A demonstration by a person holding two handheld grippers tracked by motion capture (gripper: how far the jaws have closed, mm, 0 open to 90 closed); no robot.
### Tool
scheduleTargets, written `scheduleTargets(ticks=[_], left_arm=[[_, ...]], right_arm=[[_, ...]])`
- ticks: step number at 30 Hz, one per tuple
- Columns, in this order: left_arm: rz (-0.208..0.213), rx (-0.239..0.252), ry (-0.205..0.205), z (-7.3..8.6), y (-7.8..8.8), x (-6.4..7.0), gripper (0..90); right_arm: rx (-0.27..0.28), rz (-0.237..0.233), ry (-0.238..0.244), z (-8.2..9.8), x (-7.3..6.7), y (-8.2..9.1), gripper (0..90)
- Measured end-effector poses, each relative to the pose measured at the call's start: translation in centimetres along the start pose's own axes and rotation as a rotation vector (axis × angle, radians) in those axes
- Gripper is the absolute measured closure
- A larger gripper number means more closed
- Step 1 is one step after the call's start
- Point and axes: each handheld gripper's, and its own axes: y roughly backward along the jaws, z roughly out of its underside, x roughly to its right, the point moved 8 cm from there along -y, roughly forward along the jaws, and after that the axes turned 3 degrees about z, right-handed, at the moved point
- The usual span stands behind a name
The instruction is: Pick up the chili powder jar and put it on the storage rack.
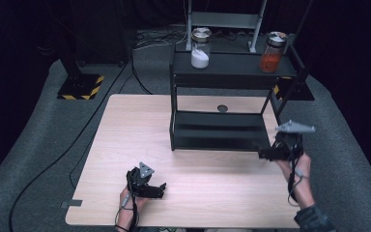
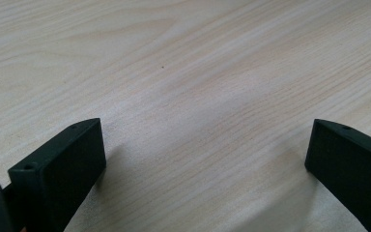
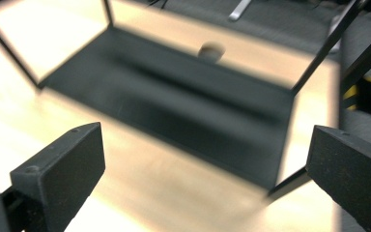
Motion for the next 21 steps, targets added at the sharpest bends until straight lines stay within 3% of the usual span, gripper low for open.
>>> scheduleTargets(ticks=[1, 4, 8, 13, 16, 21], left_arm=[[0.0, 0.0, -0.001, 0.0, 0.0, 0.0, 0.3], [0.0, 0.0, -0.001, 0.0, 0.0, 0.0, 0.3], [0.0, 0.0, 0.0, 0.0, 0.0, 0.0, 0.3], [0.0, 0.0, 0.0, 0.0, 0.0, 0.0, 0.3], [0.0, 0.0, -0.001, 0.0, 0.0, 0.0, 0.3], [-0.001, 0.0, -0.001, 0.0, 0.0, 0.0, 0.3]], right_arm=[[0.006, 0.006, -0.005, 2.1, -0.7, -0.6, 0.0], [0.006, -0.013, -0.018, 6.2, -1.9, -1.8, 0.0], [-0.01, -0.033, -0.045, 10.7, -3.3, -3.1, 0.0], [-0.019, -0.021, -0.064, 13.1, -4.3, -3.5, 0.0], [-0.007, 0.023, -0.052, 13.9, -5.0, -3.3, 0.0], [-0.034, 0.038, -0.057, 14.4, -5.2, -3.7, 0.0]])
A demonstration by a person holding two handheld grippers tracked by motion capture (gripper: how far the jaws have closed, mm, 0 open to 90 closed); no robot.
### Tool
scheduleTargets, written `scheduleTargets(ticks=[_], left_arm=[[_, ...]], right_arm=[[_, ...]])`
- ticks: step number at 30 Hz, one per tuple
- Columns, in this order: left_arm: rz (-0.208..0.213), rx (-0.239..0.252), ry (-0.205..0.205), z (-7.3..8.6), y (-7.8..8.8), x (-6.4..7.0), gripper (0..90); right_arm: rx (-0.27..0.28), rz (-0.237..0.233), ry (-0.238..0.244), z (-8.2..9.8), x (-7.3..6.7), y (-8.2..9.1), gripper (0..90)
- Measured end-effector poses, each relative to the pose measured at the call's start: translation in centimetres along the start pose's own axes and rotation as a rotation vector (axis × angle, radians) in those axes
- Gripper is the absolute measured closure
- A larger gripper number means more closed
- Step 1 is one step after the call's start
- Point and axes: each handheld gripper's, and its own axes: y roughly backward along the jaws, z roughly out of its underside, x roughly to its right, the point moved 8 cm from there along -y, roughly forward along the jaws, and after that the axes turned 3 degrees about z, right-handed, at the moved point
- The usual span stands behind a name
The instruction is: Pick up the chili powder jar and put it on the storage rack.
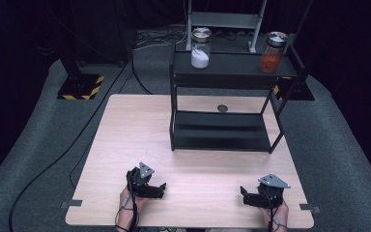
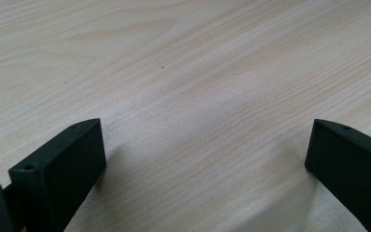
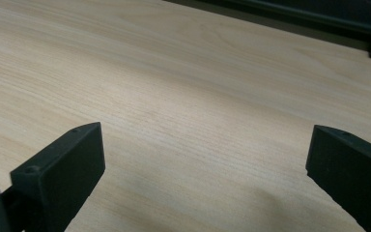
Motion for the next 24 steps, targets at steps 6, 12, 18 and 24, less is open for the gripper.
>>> scheduleTargets(ticks=[6, 12, 18, 24], left_arm=[[0.0, 0.001, 0.0, 0.01, 0.0, 0.02, 0.3], [0.0, 0.001, 0.0, 0.02, 0.0, 0.01, 0.3], [0.0, 0.001, 0.0, 0.02, 0.0, 0.01, 0.4], [-0.001, 0.0, 0.0, 0.02, 0.0, 0.03, 0.3]], right_arm=[[-0.006, -0.01, 0.001, 0.1, 0.06, -0.26, 0.0], [-0.001, -0.023, -0.031, 0.27, 0.43, -0.32, 0.0], [-0.009, -0.036, -0.036, 0.21, 0.62, -0.41, 0.0], [0.02, -0.031, -0.051, 0.5, 0.71, -0.16, 0.0]])
